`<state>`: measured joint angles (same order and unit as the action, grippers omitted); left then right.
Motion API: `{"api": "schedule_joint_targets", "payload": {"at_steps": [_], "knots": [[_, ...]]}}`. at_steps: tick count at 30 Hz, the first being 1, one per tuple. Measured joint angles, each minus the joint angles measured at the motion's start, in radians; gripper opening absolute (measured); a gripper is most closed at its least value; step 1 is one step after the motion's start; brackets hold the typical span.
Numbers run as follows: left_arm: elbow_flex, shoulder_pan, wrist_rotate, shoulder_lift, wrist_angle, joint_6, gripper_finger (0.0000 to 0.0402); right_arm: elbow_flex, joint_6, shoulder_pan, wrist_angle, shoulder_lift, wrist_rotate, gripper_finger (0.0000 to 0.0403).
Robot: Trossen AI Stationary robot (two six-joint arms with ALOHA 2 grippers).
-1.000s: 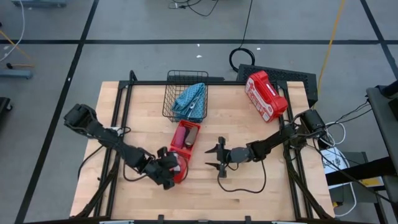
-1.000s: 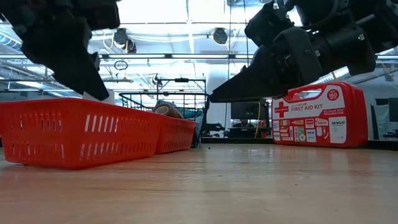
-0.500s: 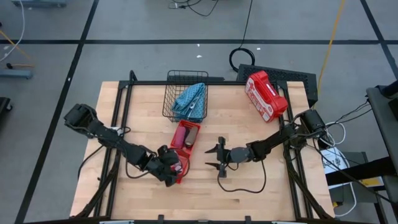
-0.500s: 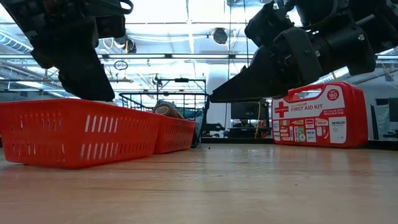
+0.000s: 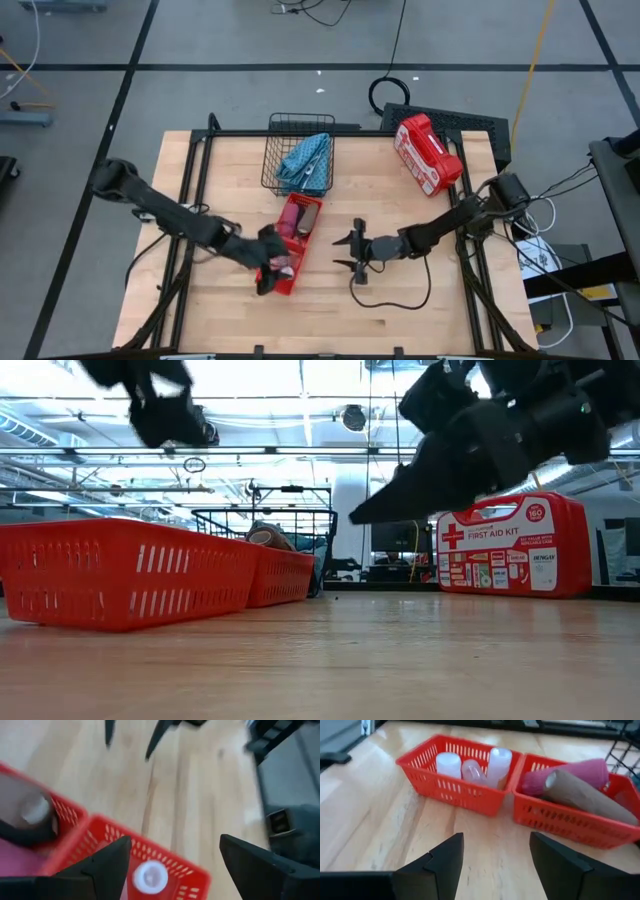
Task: Pick & place medical supplies in basket/bin
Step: Return to Home Position
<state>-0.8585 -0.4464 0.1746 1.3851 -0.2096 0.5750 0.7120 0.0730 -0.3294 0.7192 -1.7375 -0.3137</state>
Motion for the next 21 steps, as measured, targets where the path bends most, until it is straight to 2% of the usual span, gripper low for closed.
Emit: {"api": "schedule_joint_targets", "payload": {"at_steps": [6,16,19,21], "knots": [[-0.001,0.046,-0.011,-0.251,-0.051,-0.175,0.0310,0.000,0.035,0.000,-0.258,0.200,0.002,0.0213],[-0.002,0.062,-0.009,-0.701,-0.140,-0.586,0.0310,0.001,0.134,0.000,-0.670,0.696,0.005,0.0212],[0.008,0.063,0.001,-0.783,-0.170,-0.637,0.0310,0.001,0.172,-0.005,-0.836,0.812,0.004,0.0212],[0.029,0.069,0.046,-0.826,-0.182,-0.640,0.0310,-0.012,0.187,-0.006,-0.913,0.864,0.003,0.0212]]}}
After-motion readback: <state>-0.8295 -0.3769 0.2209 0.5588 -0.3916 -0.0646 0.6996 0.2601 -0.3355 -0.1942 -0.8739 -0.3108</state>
